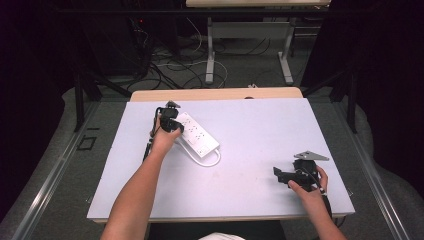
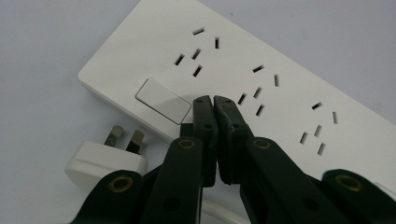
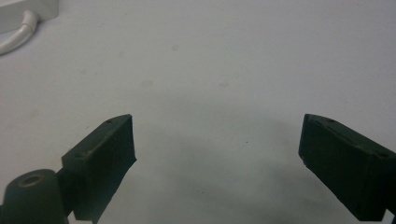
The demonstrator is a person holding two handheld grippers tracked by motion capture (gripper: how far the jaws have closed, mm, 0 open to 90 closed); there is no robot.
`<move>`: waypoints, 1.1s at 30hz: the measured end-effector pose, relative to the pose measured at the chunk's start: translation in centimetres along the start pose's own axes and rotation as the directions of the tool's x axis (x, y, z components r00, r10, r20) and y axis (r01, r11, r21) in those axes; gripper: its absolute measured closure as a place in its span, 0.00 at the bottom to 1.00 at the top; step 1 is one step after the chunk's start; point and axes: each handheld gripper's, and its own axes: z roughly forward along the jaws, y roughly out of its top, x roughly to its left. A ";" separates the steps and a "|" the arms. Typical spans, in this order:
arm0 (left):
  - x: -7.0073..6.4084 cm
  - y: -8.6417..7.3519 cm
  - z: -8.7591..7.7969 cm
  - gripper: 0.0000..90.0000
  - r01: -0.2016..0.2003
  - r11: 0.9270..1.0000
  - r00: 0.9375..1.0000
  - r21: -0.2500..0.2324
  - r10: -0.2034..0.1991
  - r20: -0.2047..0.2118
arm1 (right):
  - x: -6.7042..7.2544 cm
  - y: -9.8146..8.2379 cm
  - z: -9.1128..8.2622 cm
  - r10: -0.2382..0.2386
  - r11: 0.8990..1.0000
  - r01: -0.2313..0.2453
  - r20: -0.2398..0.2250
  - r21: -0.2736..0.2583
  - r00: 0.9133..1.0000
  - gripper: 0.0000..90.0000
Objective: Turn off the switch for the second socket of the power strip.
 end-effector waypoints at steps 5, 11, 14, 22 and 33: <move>0.0 0.0 0.0 0.99 -0.004 1.000 1.000 -0.001 0.004 0.000 | 0.0 0.0 0.0 0.000 1.000 0.000 -0.004 0.002 1.000 0.11; -0.1 -0.1 0.1 1.00 0.000 1.000 1.000 -0.011 0.000 -0.006 | 0.0 0.0 -0.1 -0.002 1.000 0.002 -0.003 0.002 1.000 0.11; 0.1 -0.3 0.2 1.00 0.010 1.000 1.000 -0.017 -0.010 0.000 | 0.0 0.0 -0.1 0.001 1.000 -0.001 -0.003 0.002 1.000 0.11; 0.1 -0.3 0.3 1.00 0.011 1.000 1.000 -0.019 -0.011 -0.001 | 0.0 0.0 0.0 -0.005 1.000 0.005 -0.004 0.002 1.000 0.11; 0.1 -0.3 0.2 0.98 0.019 1.000 1.000 -0.016 -0.019 0.001 | -0.1 0.0 0.0 0.002 1.000 -0.002 -0.004 0.003 1.000 0.11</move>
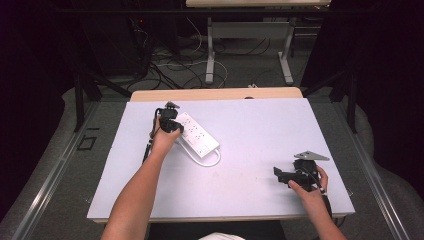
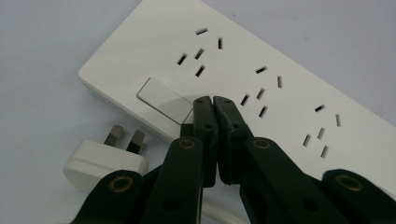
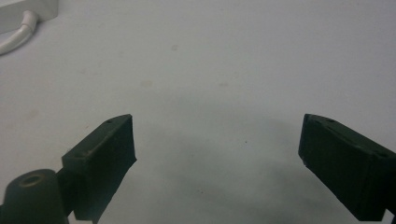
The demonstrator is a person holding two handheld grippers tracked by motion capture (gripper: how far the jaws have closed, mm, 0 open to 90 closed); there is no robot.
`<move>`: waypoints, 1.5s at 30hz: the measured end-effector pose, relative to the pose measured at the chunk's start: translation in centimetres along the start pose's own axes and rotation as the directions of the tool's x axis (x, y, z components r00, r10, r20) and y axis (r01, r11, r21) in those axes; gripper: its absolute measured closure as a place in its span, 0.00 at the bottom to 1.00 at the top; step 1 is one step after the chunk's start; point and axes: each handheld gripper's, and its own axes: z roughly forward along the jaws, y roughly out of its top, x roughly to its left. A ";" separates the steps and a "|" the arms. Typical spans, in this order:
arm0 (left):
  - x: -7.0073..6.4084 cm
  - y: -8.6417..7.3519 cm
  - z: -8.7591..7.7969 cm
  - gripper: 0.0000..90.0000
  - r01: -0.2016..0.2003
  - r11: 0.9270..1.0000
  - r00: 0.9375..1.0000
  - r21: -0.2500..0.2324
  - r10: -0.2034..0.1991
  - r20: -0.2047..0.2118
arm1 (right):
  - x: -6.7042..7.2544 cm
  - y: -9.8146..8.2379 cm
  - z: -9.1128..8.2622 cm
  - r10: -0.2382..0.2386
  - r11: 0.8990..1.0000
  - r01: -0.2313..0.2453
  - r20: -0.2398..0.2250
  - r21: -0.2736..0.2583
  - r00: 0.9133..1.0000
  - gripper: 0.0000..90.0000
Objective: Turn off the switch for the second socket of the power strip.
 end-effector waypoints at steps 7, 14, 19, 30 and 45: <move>-0.1 0.0 -0.2 0.94 0.011 1.000 1.000 -0.018 -0.011 0.001 | 0.0 0.0 0.0 -0.003 1.000 0.003 -0.002 -0.001 1.000 0.11; 0.1 0.1 -0.7 0.91 0.011 1.000 1.000 -0.023 -0.011 -0.008 | 0.0 0.0 0.0 -0.003 1.000 0.003 -0.002 0.000 1.000 0.11; 0.1 0.1 -0.9 0.88 0.016 0.999 1.000 -0.040 -0.017 -0.004 | 0.0 0.0 0.0 -0.004 1.000 0.004 -0.002 0.001 1.000 0.11; 0.0 0.2 -1.7 0.81 0.022 0.998 1.000 -0.054 -0.022 0.003 | 0.0 0.0 0.1 0.000 1.000 0.000 -0.001 0.001 1.000 0.12; -0.1 0.2 -2.5 0.72 0.024 0.996 1.000 -0.087 -0.022 0.016 | -0.1 0.0 -0.1 0.008 1.000 -0.008 0.001 -0.003 1.000 0.12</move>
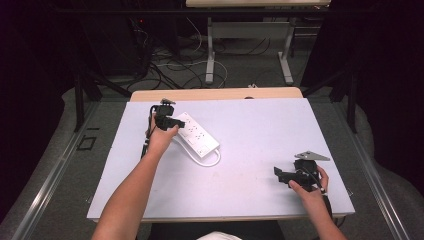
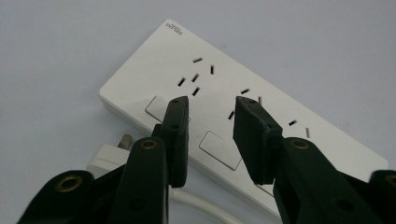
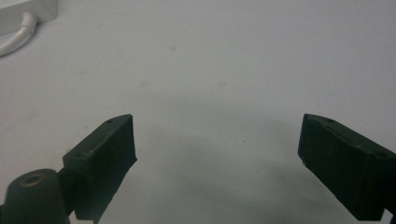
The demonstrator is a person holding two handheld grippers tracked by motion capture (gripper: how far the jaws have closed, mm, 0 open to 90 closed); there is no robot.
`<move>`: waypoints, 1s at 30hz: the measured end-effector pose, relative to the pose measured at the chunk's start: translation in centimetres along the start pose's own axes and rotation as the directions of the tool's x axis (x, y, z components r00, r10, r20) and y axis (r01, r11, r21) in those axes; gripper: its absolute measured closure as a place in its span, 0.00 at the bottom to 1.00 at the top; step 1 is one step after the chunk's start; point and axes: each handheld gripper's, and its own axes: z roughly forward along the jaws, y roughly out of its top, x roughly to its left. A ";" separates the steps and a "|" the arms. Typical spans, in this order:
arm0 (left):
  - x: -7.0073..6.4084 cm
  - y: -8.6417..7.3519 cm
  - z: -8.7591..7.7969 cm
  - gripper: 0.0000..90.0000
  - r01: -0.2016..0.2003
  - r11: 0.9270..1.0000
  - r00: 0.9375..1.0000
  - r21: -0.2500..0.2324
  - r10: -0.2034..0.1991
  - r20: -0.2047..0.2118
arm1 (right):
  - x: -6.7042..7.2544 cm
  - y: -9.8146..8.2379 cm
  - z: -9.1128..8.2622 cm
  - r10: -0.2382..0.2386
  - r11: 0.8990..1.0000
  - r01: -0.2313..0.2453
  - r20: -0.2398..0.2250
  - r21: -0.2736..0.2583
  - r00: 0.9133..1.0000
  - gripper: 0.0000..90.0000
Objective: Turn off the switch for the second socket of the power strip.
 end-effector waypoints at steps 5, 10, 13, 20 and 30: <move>-0.2 0.0 -0.5 0.68 -0.002 1.000 1.000 -0.014 0.002 0.014 | -0.1 0.0 -0.1 0.008 1.000 -0.008 0.007 -0.004 1.000 0.12; -0.4 0.0 -0.9 0.67 0.001 1.000 1.000 -0.015 0.000 0.023 | -0.1 0.0 -0.2 0.005 1.000 -0.005 0.005 -0.007 1.000 0.12; -0.6 -0.1 -1.1 0.66 -0.006 1.000 1.000 -0.020 0.006 0.026 | -0.1 0.0 -0.2 0.009 1.000 -0.009 0.004 -0.008 1.000 0.12; -1.3 -0.2 -1.3 0.61 -0.031 0.999 0.999 -0.014 0.032 0.034 | -0.2 0.1 0.1 0.007 1.000 -0.007 0.001 -0.004 1.000 0.12; -2.0 -0.9 -1.8 0.57 -0.058 0.998 0.997 -0.018 0.059 0.049 | -0.3 -0.1 -0.3 0.013 1.000 -0.013 0.007 -0.005 1.000 0.12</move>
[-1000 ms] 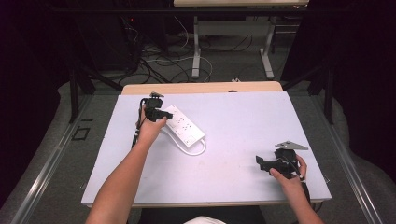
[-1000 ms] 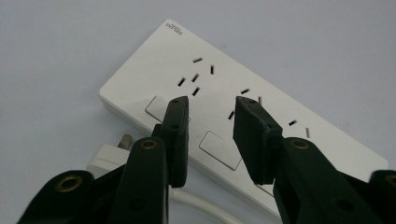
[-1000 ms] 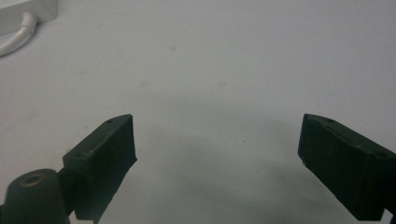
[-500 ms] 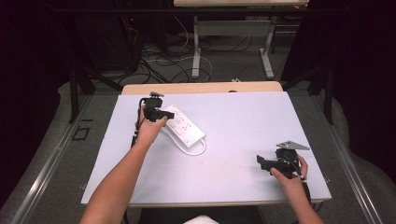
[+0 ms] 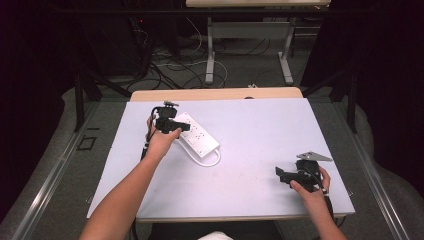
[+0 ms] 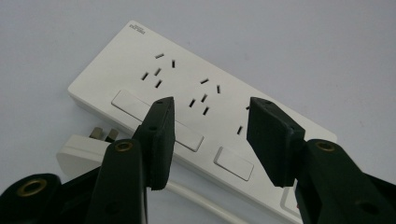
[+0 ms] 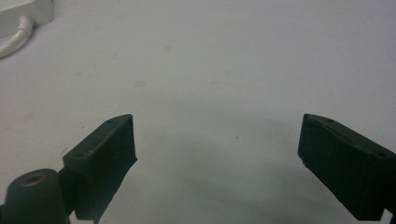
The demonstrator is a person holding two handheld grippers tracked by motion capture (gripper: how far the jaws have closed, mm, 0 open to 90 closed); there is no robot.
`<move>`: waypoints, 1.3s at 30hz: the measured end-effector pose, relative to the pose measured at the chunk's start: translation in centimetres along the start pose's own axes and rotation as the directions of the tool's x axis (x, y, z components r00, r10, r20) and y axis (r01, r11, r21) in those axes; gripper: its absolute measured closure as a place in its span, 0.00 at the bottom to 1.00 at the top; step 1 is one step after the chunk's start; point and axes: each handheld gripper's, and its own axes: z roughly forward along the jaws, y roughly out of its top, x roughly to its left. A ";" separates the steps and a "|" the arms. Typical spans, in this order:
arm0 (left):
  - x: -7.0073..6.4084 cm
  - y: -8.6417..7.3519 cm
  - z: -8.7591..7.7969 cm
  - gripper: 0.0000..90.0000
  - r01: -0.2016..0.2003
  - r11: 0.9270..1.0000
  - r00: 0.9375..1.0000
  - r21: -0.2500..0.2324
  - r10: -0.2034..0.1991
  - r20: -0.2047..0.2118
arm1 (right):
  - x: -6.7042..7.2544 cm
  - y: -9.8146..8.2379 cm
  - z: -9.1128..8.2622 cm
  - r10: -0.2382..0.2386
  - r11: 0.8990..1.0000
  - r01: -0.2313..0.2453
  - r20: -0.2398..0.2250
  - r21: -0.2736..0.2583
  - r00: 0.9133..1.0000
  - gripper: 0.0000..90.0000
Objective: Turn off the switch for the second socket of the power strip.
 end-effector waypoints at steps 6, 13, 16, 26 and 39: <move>0.0 -0.5 -0.7 0.56 -0.020 1.000 1.000 0.000 0.020 0.015 | 0.0 -0.1 0.0 -0.002 1.000 0.002 0.001 0.002 1.000 0.12; -0.5 -1.4 -1.4 0.56 -0.036 0.999 0.999 -0.016 0.037 0.016 | 0.0 0.0 -0.1 -0.001 1.000 0.001 0.001 -0.004 1.000 0.12; -0.6 -1.8 -1.7 0.54 -0.056 0.998 0.998 -0.025 0.057 0.022 | 0.1 0.0 0.0 -0.001 1.000 0.001 -0.002 0.001 1.000 0.12; -1.3 -2.7 -2.9 0.41 -0.084 0.995 0.996 -0.053 0.085 0.028 | 0.1 0.0 -0.2 -0.004 1.000 0.004 0.006 -0.002 1.000 0.12; -2.0 -4.2 -5.4 0.43 -0.113 0.987 0.992 -0.113 0.118 0.042 | 0.2 0.0 -0.2 -0.009 1.000 0.009 0.002 -0.003 1.000 0.12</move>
